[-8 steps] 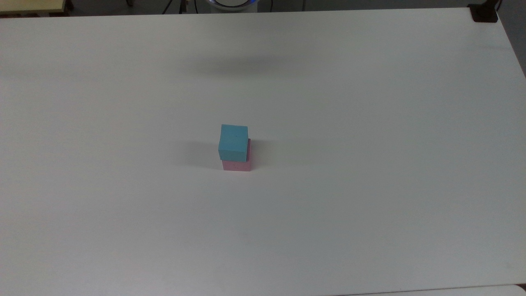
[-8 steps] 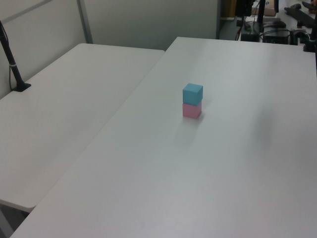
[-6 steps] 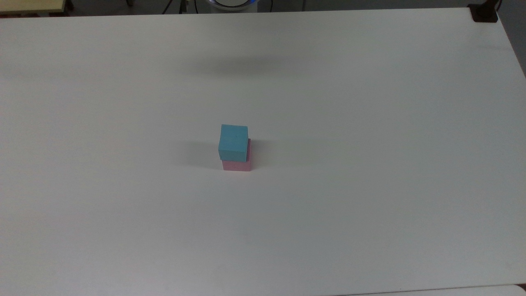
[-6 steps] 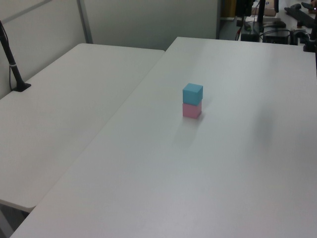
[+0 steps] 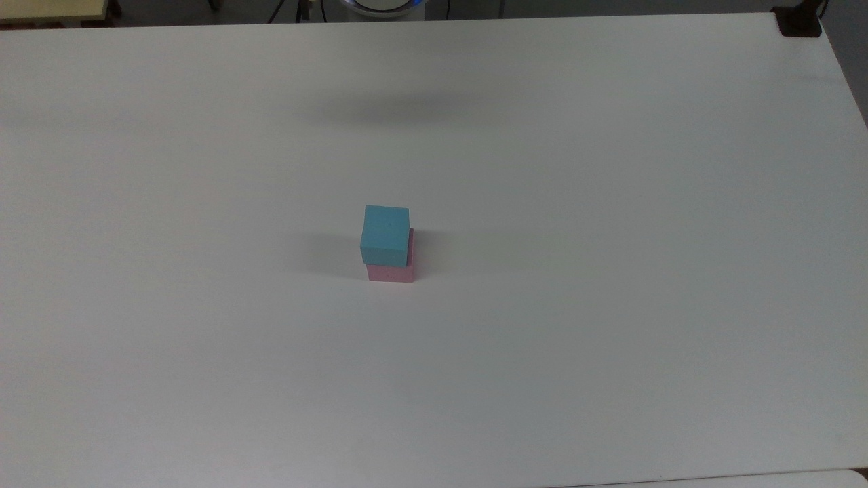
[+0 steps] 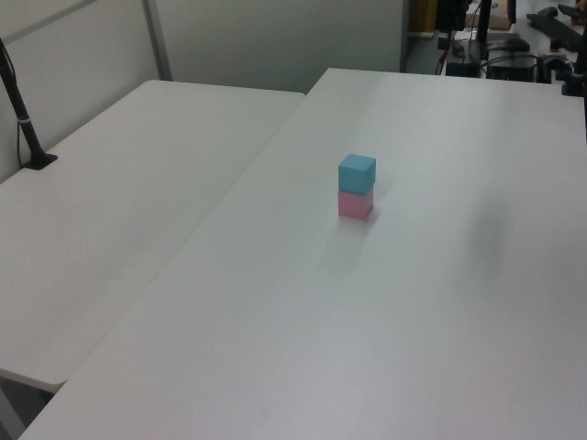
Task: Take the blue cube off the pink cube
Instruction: 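Move the open gripper down over the light-blue cube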
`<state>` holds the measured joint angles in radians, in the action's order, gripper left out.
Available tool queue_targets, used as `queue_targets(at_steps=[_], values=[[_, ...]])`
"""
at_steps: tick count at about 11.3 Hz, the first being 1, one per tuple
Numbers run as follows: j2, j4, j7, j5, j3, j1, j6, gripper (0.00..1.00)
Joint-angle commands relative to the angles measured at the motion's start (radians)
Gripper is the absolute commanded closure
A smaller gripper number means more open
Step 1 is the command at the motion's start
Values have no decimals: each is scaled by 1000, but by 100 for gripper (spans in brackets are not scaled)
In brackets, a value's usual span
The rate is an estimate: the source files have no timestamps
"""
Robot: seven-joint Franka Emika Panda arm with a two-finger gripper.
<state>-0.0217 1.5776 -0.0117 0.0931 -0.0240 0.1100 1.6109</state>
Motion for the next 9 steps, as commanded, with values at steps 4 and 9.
queue_targets(at_steps=[4, 9], values=[[-14, 18, -17, -3, 12, -13, 9, 0], [29, 19, -89, -7, 12, -12, 46, 0]])
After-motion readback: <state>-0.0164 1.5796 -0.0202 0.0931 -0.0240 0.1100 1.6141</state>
